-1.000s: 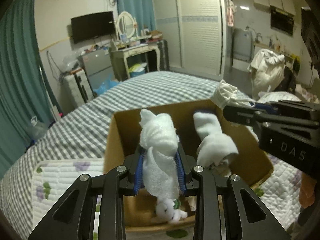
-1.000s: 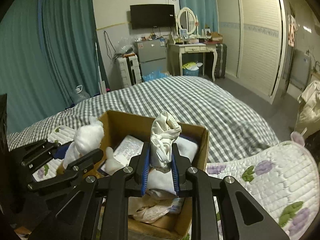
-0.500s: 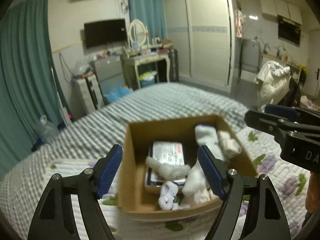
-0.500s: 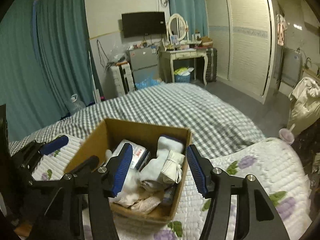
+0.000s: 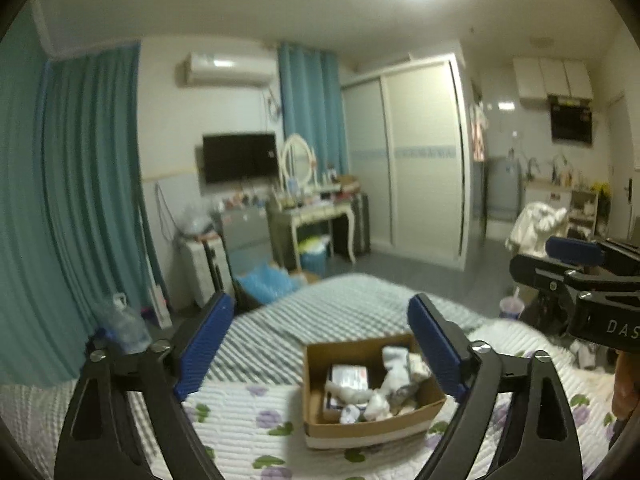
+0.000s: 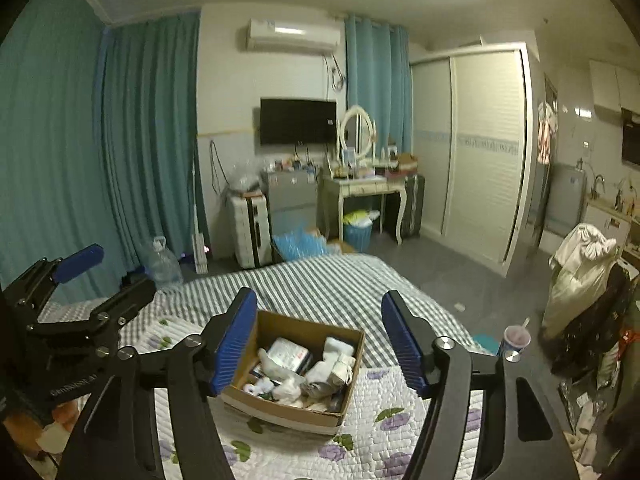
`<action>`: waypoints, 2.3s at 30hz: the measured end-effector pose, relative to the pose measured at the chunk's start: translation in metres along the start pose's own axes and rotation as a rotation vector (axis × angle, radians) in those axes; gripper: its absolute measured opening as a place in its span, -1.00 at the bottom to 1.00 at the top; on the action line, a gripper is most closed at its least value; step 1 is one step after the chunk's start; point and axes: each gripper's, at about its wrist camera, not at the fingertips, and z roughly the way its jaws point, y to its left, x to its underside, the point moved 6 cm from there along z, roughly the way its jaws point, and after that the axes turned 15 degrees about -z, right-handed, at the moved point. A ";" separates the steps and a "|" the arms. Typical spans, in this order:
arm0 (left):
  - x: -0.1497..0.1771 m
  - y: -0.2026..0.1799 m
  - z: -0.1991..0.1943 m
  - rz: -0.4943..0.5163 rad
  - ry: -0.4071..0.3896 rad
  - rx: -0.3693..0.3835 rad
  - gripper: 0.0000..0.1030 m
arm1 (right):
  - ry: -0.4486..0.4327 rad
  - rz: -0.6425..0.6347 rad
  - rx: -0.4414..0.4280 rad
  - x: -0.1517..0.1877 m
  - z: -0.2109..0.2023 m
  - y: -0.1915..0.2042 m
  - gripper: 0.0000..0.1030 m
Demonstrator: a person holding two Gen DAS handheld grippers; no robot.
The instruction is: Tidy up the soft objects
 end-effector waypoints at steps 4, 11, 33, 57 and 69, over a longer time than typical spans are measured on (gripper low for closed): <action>-0.001 0.009 -0.024 -0.020 -0.055 -0.008 0.82 | -0.058 -0.012 0.012 -0.006 -0.032 0.010 0.64; 0.044 0.022 -0.016 -0.033 -0.060 -0.064 0.82 | -0.098 -0.006 0.000 0.026 -0.030 0.032 0.81; 0.113 0.026 0.028 -0.039 0.072 -0.087 0.82 | 0.037 0.088 0.006 0.112 0.046 0.023 0.81; 0.115 0.024 0.030 -0.036 0.092 -0.082 0.82 | 0.044 0.084 0.000 0.112 0.041 0.026 0.81; 0.120 0.025 0.032 -0.033 0.105 -0.087 0.82 | 0.054 0.078 -0.003 0.112 0.043 0.027 0.81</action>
